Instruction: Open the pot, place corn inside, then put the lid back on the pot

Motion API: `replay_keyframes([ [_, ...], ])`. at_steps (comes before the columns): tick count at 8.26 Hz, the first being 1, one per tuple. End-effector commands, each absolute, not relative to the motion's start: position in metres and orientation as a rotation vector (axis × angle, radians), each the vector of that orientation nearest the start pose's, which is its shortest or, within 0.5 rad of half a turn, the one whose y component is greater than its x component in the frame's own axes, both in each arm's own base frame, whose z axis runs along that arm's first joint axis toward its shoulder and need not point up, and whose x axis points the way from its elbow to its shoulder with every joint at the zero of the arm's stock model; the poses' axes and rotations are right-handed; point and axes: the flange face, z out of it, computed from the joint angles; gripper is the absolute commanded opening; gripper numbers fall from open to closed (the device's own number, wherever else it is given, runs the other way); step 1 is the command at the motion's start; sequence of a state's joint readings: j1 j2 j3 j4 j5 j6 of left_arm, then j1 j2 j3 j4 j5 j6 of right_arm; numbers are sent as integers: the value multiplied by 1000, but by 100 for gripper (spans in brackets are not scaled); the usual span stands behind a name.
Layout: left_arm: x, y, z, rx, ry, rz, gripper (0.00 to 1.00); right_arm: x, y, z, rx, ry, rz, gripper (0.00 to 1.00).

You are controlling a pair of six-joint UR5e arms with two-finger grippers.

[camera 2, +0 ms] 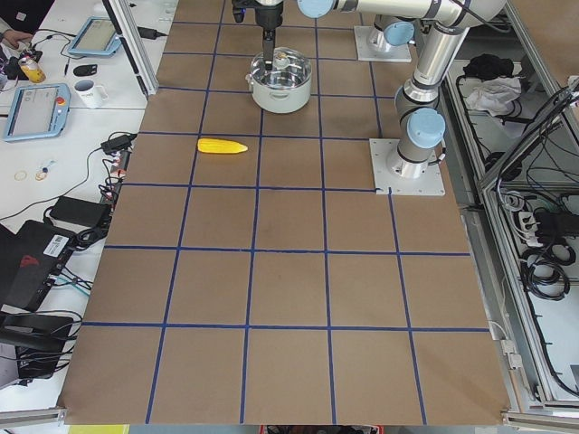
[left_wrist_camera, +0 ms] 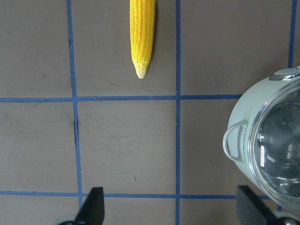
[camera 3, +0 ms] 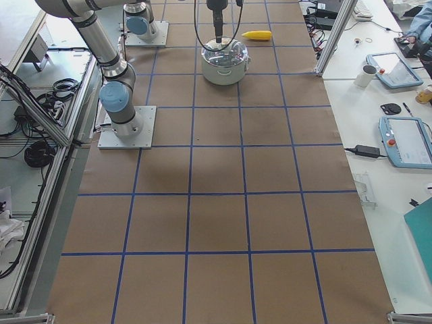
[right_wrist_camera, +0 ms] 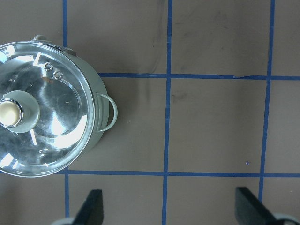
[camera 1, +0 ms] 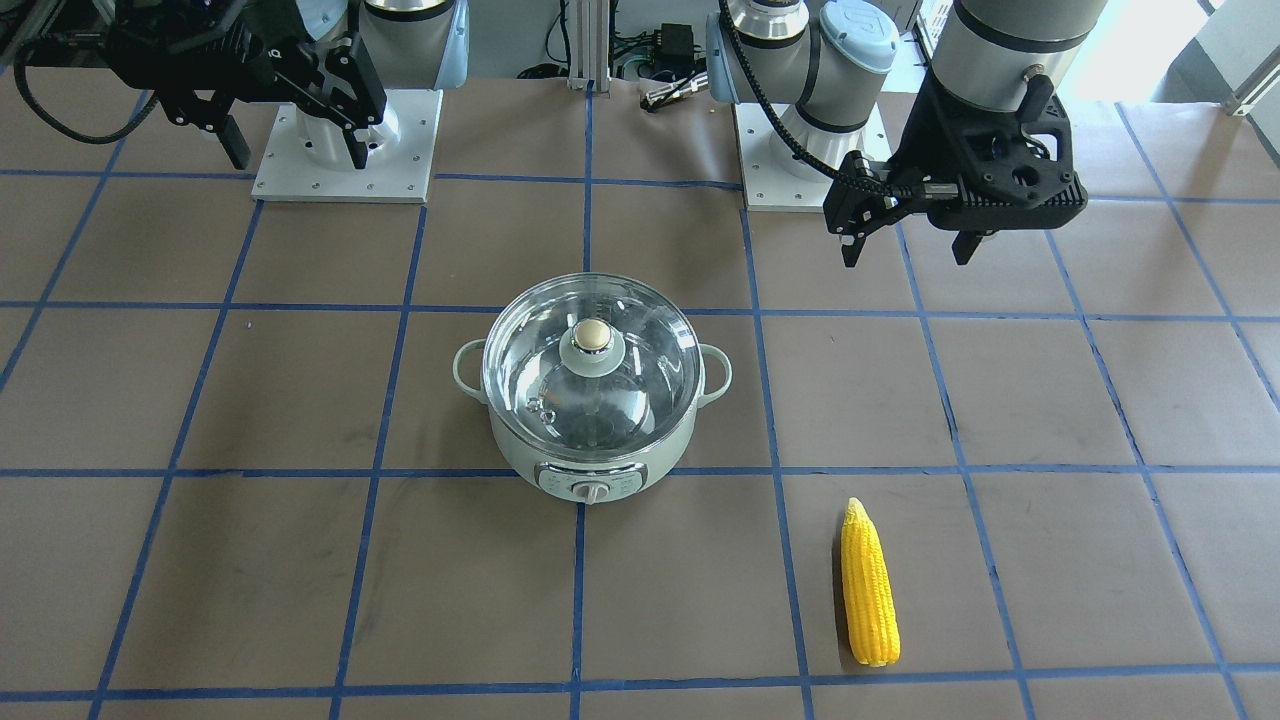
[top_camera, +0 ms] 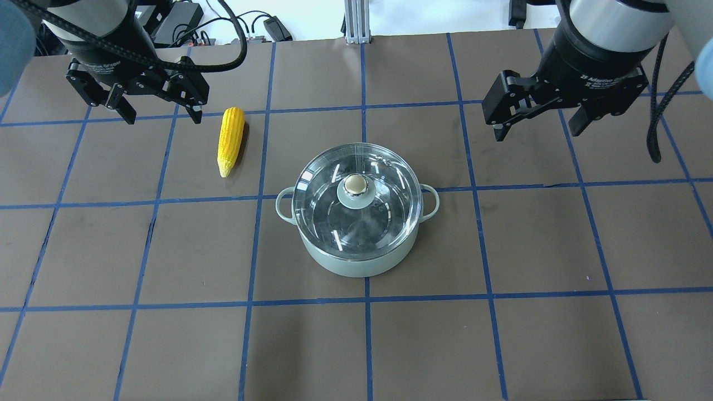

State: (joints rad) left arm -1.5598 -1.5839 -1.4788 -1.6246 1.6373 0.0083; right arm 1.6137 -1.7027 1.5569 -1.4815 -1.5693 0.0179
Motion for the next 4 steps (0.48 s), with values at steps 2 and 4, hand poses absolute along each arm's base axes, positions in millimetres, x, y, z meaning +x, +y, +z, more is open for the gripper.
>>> replay_keyframes([
  [2, -117, -508, 515, -15, 3072, -20, 100, 152, -431, 547, -41, 3137, -87, 100],
  [4, -109, -534, 494, -32, 3064, -42, 100, 152, -431, 546, -41, 3137, -82, 100],
])
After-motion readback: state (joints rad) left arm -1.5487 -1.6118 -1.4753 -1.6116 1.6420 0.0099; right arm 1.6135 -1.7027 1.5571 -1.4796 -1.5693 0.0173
